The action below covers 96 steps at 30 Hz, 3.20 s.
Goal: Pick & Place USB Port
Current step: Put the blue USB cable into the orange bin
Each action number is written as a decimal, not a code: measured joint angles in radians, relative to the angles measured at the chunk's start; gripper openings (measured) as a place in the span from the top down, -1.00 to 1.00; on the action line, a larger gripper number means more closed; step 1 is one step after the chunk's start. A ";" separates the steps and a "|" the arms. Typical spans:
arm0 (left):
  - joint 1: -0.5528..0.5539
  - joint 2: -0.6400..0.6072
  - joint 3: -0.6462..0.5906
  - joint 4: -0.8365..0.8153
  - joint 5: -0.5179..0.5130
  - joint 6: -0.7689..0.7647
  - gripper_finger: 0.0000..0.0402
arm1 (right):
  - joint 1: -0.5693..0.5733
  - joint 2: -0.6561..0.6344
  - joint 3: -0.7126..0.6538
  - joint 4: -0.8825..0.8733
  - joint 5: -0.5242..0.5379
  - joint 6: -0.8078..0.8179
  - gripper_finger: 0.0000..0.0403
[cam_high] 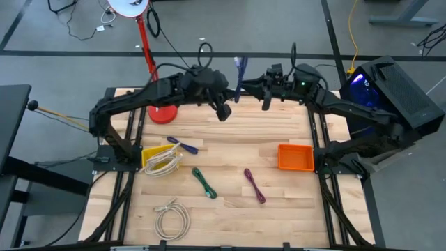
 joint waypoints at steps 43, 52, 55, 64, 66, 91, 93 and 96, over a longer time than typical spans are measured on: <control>0.031 -0.050 -0.007 0.024 0.008 0.015 0.10 | 0.009 -0.031 0.000 -0.182 0.061 -0.065 0.94; 0.068 -0.128 -0.006 -0.190 -0.110 0.035 0.09 | 0.038 -0.188 0.000 -0.822 0.040 -0.045 0.94; 0.071 -0.134 -0.006 -0.213 -0.107 0.035 0.09 | 0.069 -0.226 0.000 -1.048 0.044 -0.033 0.94; 0.071 -0.134 -0.007 -0.235 -0.105 0.052 0.10 | 0.190 -0.220 0.000 -1.533 0.129 0.072 0.95; 0.071 -0.134 -0.007 -0.243 -0.105 0.054 0.10 | 0.211 -0.215 0.000 -1.560 0.133 0.076 0.95; 0.071 -0.133 -0.006 -0.336 -0.109 0.049 0.10 | 0.267 -0.207 -0.383 -1.391 0.065 0.088 0.95; 0.071 -0.133 -0.007 -0.335 -0.109 0.049 0.10 | 0.267 -0.207 -0.383 -1.390 0.065 0.086 0.95; 0.071 -0.133 -0.007 -0.335 -0.109 0.049 0.10 | 0.267 -0.207 -0.383 -1.390 0.065 0.085 0.94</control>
